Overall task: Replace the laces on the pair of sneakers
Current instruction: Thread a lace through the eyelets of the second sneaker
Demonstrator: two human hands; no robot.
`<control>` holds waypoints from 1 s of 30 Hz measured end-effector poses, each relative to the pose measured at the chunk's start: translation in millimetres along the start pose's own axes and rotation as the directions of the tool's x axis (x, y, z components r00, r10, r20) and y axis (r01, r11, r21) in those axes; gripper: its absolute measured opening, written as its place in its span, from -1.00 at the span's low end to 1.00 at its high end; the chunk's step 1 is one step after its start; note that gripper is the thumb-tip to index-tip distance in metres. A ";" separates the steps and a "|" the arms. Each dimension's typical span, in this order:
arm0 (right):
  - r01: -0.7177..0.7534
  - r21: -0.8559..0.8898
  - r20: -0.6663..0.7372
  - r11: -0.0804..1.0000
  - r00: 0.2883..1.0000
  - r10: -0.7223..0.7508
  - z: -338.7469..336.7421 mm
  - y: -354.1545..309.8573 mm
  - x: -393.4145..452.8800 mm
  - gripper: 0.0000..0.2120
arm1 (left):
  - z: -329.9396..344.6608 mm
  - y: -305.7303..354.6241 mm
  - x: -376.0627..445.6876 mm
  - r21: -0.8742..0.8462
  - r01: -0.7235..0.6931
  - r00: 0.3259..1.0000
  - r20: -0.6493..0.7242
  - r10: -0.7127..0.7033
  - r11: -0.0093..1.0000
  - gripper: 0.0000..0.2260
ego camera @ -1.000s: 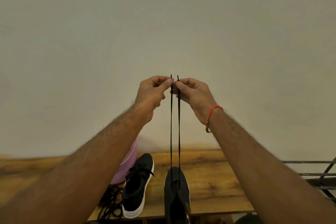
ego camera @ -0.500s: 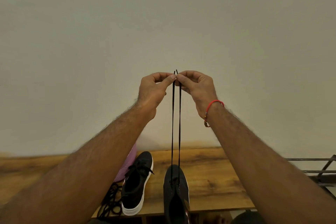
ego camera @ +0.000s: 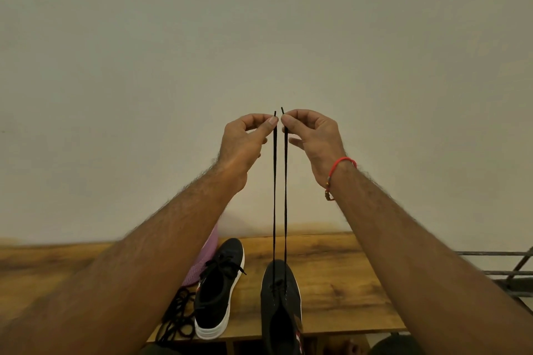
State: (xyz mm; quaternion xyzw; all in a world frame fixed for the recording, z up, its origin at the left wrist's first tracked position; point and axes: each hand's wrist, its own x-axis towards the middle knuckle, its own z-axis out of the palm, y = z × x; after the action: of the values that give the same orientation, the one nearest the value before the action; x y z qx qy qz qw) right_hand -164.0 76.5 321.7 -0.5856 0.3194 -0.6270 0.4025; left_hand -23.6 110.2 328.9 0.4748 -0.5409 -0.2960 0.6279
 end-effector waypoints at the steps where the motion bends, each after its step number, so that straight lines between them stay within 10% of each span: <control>1: -0.011 0.002 -0.007 1.000 1.000 0.011 -0.7 0.2 0.1 -0.85 | -0.9 -2.5 -1.2 -0.012 0.002 0.999 0.039 -0.002 1.000 -0.91; 7: -0.051 0.003 0.047 0.999 0.998 0.050 0.2 4.1 1.6 -0.86 | -0.1 -19.9 -9.4 -0.013 0.019 0.948 0.318 -0.014 1.000 -0.84; 13: -0.089 0.101 0.210 0.991 0.975 0.066 -20.5 64.4 -30.8 -0.73 | 7.6 -26.5 -3.9 -0.018 0.008 0.987 0.161 -0.005 1.000 -0.89; 17: -0.165 -0.328 0.463 0.930 0.830 0.311 -29.6 125.8 -70.6 -0.46 | 18.9 -29.6 -3.4 -0.027 0.032 0.986 0.164 -0.027 0.999 -0.83; 22: 0.034 -0.610 0.557 0.792 0.729 0.398 -23.6 160.3 -82.6 -0.67 | 36.2 -30.2 -4.4 -0.052 0.059 0.967 0.251 -0.044 0.997 -0.87; 30: -0.151 -0.570 0.498 0.808 0.718 0.486 -37.5 184.6 -76.3 -0.35 | 19.1 -76.8 3.8 0.219 -0.117 0.985 0.152 0.085 0.969 -0.87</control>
State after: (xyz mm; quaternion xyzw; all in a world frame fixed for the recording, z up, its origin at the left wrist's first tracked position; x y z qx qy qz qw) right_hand -177.8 53.8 120.2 -0.7741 0.4153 -0.2129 0.4276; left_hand -30.2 72.9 259.3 0.4933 -0.6378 -0.2326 0.5439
